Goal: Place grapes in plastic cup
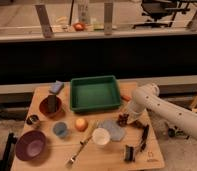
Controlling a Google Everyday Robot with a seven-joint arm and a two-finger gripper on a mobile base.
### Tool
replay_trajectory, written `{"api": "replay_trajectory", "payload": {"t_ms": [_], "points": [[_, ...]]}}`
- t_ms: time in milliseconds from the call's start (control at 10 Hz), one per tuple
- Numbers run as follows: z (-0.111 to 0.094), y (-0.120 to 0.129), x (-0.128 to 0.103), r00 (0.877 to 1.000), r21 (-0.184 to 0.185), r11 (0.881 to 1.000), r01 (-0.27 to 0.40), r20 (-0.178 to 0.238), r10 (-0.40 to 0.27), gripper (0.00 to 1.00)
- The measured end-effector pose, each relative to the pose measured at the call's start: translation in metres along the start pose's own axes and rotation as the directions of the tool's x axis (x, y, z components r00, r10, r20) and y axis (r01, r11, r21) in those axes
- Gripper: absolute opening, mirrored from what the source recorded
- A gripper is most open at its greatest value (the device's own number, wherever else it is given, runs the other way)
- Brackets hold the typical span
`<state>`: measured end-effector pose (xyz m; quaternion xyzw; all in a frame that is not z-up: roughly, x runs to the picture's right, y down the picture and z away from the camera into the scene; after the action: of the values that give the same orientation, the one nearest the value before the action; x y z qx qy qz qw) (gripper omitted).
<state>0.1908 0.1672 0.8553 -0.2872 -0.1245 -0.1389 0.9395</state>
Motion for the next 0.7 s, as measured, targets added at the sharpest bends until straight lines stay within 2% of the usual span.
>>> {"api": "replay_trajectory", "payload": {"t_ms": [400,700], "points": [[-0.005,-0.002,0.001,1.0,0.001,1.0,0.018,-0.007,-0.018,0.0],[-0.023,-0.008,0.003,0.999,0.009,0.999,0.047,-0.018,-0.046,0.0]]}}
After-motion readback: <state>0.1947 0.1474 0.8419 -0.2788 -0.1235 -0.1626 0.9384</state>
